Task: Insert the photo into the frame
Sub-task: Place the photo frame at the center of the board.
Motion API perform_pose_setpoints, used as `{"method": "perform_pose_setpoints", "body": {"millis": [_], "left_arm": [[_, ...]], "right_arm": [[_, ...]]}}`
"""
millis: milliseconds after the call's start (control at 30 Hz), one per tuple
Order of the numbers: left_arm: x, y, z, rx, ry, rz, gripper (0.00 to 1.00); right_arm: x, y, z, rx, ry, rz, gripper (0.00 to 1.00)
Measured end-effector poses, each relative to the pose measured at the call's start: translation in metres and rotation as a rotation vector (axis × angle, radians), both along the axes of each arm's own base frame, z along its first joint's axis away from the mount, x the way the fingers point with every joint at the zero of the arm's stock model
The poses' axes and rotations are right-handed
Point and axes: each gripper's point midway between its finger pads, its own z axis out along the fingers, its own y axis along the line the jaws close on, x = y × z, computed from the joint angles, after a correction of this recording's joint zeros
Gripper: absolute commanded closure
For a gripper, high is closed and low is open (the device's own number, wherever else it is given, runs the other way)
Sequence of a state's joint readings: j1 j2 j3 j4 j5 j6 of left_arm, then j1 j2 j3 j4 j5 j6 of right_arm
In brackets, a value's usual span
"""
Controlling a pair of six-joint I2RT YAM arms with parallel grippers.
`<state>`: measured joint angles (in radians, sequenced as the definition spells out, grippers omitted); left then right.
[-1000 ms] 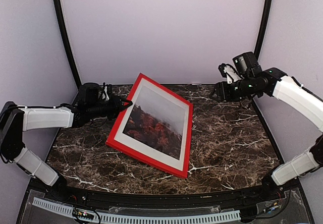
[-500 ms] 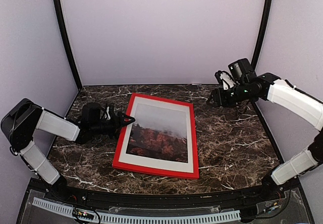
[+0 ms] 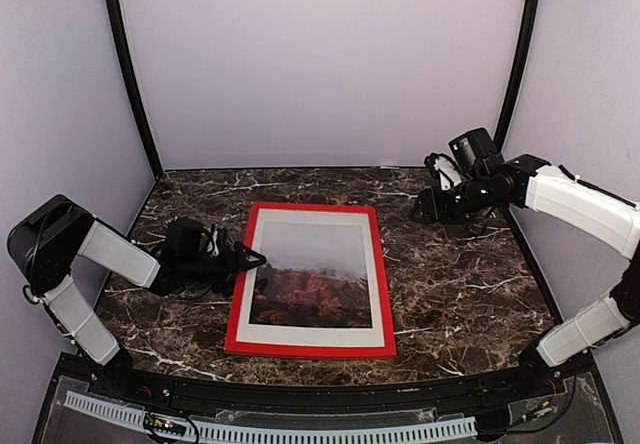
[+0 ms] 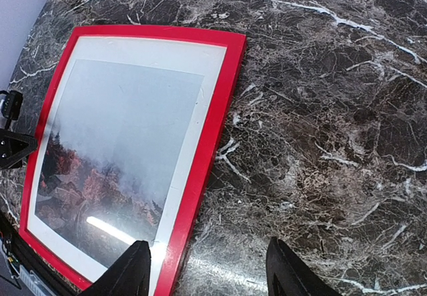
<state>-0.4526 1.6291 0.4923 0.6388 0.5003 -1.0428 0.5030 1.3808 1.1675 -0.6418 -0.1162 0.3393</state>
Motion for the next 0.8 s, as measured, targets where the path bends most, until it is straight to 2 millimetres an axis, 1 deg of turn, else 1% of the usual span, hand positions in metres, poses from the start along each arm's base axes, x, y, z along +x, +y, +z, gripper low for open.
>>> {"method": "perform_pose_setpoints", "body": {"millis": [67, 267, 367, 433, 533, 600, 633, 667, 700, 767, 800], "left_arm": [[-0.003, 0.002, -0.005, 0.025, 0.0, -0.009, 0.14], [-0.002, 0.01, -0.006, 0.129, -0.052, -0.027, 0.12], [-0.002, 0.022, -0.007, 0.226, -0.069, -0.013, 0.12], [-0.002, 0.036, -0.005, 0.312, -0.082, 0.005, 0.11], [0.001, 0.057, 0.007, 0.447, -0.125, 0.039, 0.1], [0.005, 0.067, 0.027, 0.499, -0.182, 0.065, 0.09], [0.006, 0.071, 0.036, 0.521, -0.204, 0.072, 0.09], [0.009, 0.077, 0.049, 0.553, -0.235, 0.091, 0.08], [0.011, 0.08, 0.061, 0.571, -0.265, 0.101, 0.06], [0.015, 0.089, 0.093, 0.61, -0.343, 0.135, 0.02], [0.016, 0.093, 0.104, 0.623, -0.37, 0.148, 0.01]], "right_arm": [[0.0, 0.0, 0.0, 0.001, -0.001, 0.0, 0.4], [0.001, 0.001, -0.001, 0.005, -0.004, -0.002, 0.4], [0.0, -0.001, -0.006, -0.003, 0.004, -0.005, 0.4], [-0.002, -0.003, -0.012, -0.013, 0.015, -0.012, 0.39], [-0.005, -0.008, -0.022, -0.035, 0.031, -0.027, 0.38], [-0.006, -0.012, -0.026, -0.048, 0.034, -0.038, 0.35], [-0.006, -0.013, -0.026, -0.051, 0.032, -0.044, 0.33], [-0.006, -0.015, -0.025, -0.054, 0.025, -0.052, 0.32], [-0.006, -0.016, -0.022, -0.053, 0.014, -0.058, 0.3], [-0.005, -0.019, -0.014, -0.048, -0.015, -0.074, 0.28], [-0.004, -0.021, -0.009, -0.046, -0.037, -0.082, 0.26]]}}
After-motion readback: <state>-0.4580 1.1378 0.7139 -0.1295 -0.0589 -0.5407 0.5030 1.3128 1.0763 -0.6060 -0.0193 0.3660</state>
